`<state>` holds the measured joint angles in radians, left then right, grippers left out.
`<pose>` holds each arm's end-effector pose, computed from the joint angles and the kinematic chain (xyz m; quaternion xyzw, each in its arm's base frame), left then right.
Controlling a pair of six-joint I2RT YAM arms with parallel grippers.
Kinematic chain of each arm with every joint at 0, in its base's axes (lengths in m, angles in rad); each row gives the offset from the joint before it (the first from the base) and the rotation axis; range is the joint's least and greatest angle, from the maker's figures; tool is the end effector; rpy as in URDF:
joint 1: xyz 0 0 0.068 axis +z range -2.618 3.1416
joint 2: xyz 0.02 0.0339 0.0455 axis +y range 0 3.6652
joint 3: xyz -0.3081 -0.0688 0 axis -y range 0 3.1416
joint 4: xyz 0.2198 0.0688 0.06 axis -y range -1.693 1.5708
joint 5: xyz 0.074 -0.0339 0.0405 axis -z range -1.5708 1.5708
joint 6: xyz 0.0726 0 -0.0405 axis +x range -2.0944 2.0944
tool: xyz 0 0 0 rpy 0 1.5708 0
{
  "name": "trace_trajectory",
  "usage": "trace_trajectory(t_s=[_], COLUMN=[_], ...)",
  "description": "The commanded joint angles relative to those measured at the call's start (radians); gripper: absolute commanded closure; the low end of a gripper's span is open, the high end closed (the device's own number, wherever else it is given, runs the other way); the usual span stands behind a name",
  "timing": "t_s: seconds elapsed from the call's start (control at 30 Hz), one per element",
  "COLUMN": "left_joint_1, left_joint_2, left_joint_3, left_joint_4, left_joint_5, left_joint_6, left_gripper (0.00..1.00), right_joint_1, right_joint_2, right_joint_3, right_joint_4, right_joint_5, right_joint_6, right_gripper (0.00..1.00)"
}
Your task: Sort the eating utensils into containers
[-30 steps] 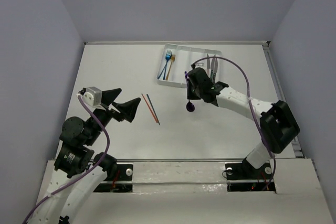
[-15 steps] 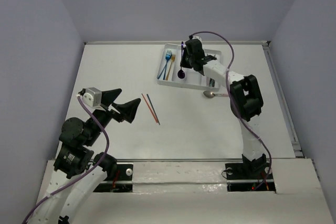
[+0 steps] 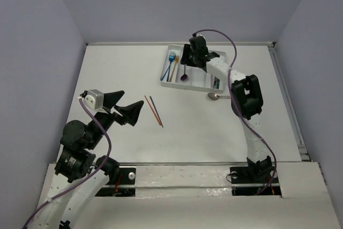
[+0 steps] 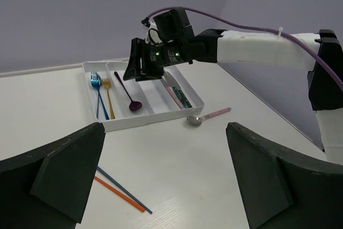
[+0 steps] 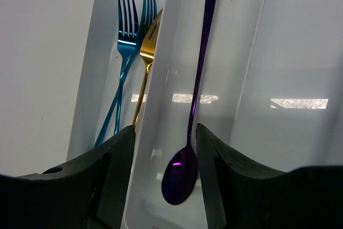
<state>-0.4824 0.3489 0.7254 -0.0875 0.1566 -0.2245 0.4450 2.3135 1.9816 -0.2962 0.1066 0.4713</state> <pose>0.0412 -0.0344 0.3970 0.1388 0.5831 -0.3205 0.7335 0.5214 0.2401 0.2397 0.0359 0.8893 0.1580 0.4277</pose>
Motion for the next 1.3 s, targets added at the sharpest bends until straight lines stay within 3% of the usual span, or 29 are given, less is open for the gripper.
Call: trace_trajectory(t_s=[0.0,0.07,0.17,0.2,0.23,0.27,0.3,0.43,0.53,0.57,0.6,0.77,0.8,1.27], left_joint_1=[-0.004,-0.004,-0.004,-0.013,-0.013,-0.024,-0.024,-0.051,-0.061,-0.071,-0.071,-0.090,-0.100,-0.110], left_joint_2=[-0.016,-0.024,-0.044,-0.050,-0.062,-0.068,-0.074,-0.105,-0.129,-0.133,-0.139,-0.154,-0.154,-0.156], left_joint_3=[0.014,0.012,0.014,0.012,0.012,0.011,0.012,0.012,0.011,0.011,0.011,0.011,0.011,0.009], left_joint_4=[0.049,0.051,0.051,0.051,0.052,0.054,0.054,0.049,0.046,0.046,0.046,0.046,0.046,0.054], left_joint_5=[0.003,0.003,-0.002,-0.002,0.000,0.004,0.001,-0.014,-0.023,-0.025,-0.031,-0.032,-0.032,-0.002], left_joint_6=[0.010,0.008,0.010,0.010,0.010,0.010,0.010,0.011,0.013,0.013,0.013,0.013,0.013,0.014], left_gripper=[0.01,0.01,0.01,0.01,0.01,0.01,0.01,0.01,0.01,0.01,0.01,0.01,0.01,0.01], right_joint_1=[-0.031,-0.041,-0.052,-0.052,-0.093,-0.118,-0.149,-0.287,-0.339,-0.350,-0.361,-0.410,-0.410,-0.410], right_joint_2=[-0.109,-0.180,-0.412,-0.460,-0.507,-0.604,-0.605,-0.817,-0.855,-0.856,-0.853,-0.780,-0.754,-0.614], right_joint_3=[-0.035,-0.126,-0.475,-0.477,-0.621,-0.752,-0.753,-1.008,-1.069,-1.079,-1.089,-1.084,-1.064,-0.963], right_joint_4=[0.020,0.066,0.123,0.132,0.152,0.158,0.163,0.129,0.053,0.051,0.049,0.069,0.066,0.048], right_joint_5=[-0.037,-0.054,0.005,0.037,0.071,0.064,0.064,0.057,0.113,0.132,0.133,0.073,0.073,0.097], right_joint_6=[-0.042,-0.078,-0.183,-0.197,-0.203,-0.194,-0.177,-0.048,-0.004,0.004,0.009,0.049,0.056,0.081], right_gripper=[0.45,0.47,0.57,0.58,0.59,0.60,0.61,0.61,0.52,0.40,0.34,0.26,0.21,0.17])
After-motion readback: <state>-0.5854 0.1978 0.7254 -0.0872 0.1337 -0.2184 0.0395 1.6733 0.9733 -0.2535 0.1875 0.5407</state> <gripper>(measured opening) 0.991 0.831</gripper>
